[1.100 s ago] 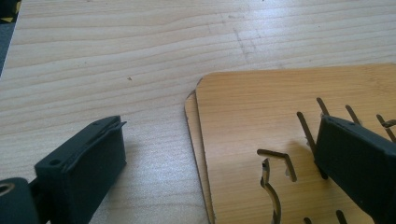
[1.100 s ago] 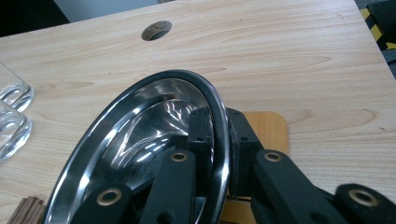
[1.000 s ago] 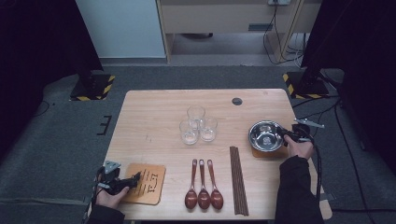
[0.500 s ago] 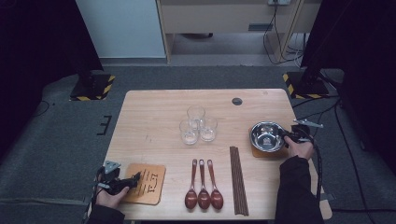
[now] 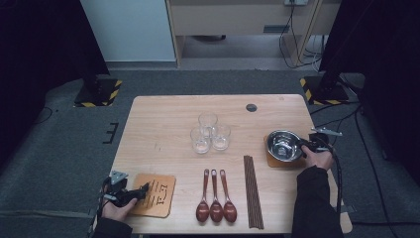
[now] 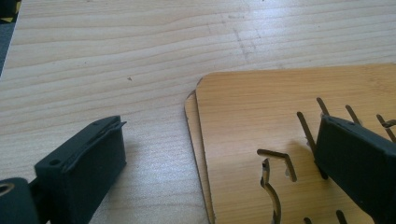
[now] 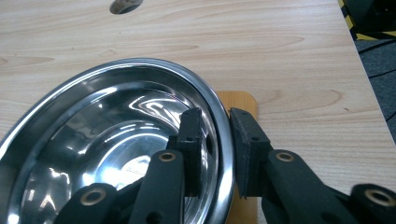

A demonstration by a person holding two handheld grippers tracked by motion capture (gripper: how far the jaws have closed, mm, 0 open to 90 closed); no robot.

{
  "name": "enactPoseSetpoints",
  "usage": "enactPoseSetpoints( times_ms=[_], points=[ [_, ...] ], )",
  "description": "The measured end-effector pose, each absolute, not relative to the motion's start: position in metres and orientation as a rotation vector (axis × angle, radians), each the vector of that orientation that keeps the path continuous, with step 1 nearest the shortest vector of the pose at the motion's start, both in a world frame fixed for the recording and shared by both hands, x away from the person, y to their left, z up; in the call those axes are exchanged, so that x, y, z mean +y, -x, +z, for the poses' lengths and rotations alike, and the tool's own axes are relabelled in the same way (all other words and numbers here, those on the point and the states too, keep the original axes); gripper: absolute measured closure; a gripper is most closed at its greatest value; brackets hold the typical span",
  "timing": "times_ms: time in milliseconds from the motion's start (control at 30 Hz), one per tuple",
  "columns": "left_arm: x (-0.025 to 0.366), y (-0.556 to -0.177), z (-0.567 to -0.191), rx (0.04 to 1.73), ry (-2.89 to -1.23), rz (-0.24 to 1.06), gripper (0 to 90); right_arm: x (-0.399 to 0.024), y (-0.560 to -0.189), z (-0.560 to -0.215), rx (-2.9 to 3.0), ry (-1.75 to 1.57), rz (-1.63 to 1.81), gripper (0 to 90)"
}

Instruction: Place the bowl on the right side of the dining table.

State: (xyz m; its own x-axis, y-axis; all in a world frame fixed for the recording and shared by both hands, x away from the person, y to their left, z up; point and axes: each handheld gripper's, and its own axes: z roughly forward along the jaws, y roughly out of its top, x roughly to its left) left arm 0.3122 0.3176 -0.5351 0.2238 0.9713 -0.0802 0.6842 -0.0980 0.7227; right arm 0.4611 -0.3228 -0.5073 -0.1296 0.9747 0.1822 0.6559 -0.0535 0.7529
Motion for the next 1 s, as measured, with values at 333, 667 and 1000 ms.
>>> enactPoseSetpoints(
  times_ms=[333, 667, 1000],
  points=[
    [0.317, -0.312, -0.535, 1.528, -1.852, 0.566, 1.1, -0.323, -0.460, -0.505, 1.797, -1.714, 1.059, 66.0],
    [0.317, -0.312, -0.535, 1.522, -1.851, 0.566, 2.4, -0.321, -0.458, -0.499, 1.781, -1.688, 1.065, 53.7],
    [0.317, -0.307, -0.529, 1.504, -1.843, 0.561, 4.3, -0.320, -0.453, -0.489, 1.733, -1.636, 1.124, 47.4]
  ],
)
